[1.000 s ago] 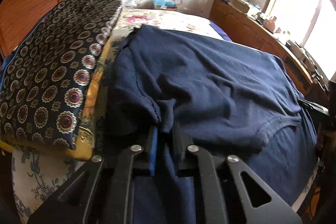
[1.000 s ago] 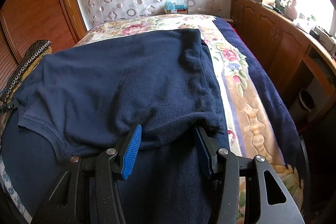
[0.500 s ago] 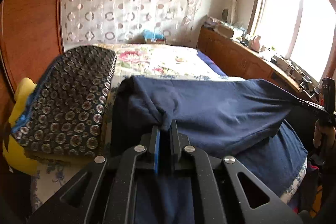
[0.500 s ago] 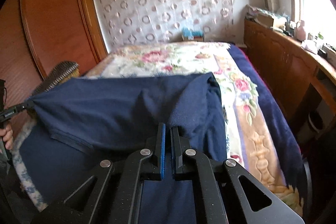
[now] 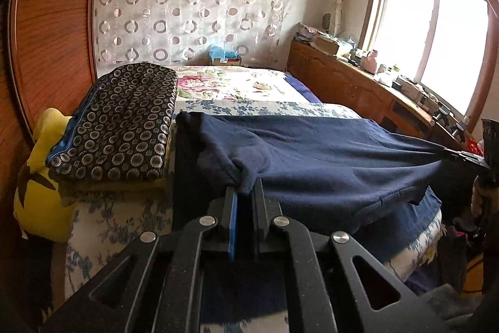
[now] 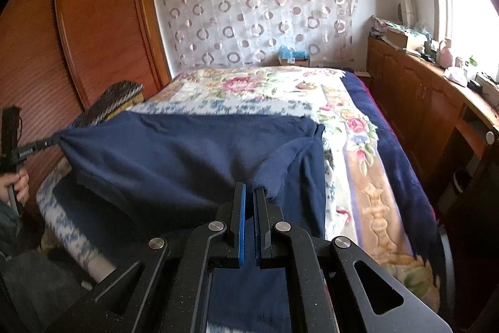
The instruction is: Fold small clothes
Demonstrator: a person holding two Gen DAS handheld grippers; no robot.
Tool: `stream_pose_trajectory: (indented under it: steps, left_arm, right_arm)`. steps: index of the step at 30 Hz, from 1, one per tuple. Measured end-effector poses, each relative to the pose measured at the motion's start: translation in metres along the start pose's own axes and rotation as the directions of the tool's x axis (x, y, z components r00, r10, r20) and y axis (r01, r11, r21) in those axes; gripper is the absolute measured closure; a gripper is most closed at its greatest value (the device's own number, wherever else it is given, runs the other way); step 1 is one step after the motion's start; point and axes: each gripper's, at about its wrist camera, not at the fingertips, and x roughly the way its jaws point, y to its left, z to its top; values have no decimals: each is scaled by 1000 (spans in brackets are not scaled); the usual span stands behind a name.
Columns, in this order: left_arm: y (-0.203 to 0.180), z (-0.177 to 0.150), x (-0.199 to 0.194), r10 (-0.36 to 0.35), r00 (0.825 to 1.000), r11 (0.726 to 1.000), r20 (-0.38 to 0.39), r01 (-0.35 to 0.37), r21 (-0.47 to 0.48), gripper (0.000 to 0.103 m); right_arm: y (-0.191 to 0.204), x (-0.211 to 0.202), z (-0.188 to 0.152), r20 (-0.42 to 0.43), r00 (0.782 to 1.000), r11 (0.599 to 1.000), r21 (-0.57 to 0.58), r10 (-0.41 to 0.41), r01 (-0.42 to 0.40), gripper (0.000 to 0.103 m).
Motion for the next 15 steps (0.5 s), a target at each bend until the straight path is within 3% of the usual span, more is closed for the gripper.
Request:
stream_pose_trajectory:
  steps: [6, 9, 11, 14, 15]
  left_arm:
    - [0, -14, -3, 3, 999, 1000, -42, -3, 2, 93]
    - [3, -22, 2, 4, 997, 1000, -78, -4, 3, 72]
    - [5, -26, 2, 22, 996, 1000, -84, -21, 13, 60]
    - [7, -29, 1, 35, 995, 999, -91, -33, 23, 59]
    - [8, -29, 1, 40, 995, 999, -90, -38, 23, 58]
  right_arm:
    - [1, -11, 9, -23, 1000, 1000, -7, -9, 9, 99]
    - [0, -2, 10, -70, 998, 1000, 3, 2, -2, 98]
    - [4, 2, 12, -90, 996, 1000, -11, -28, 27, 84]
    - [7, 6, 20, -88, 993, 996, -39, -78, 74, 65]
    - [9, 7, 22, -85, 993, 996, -43, -88, 84, 63]
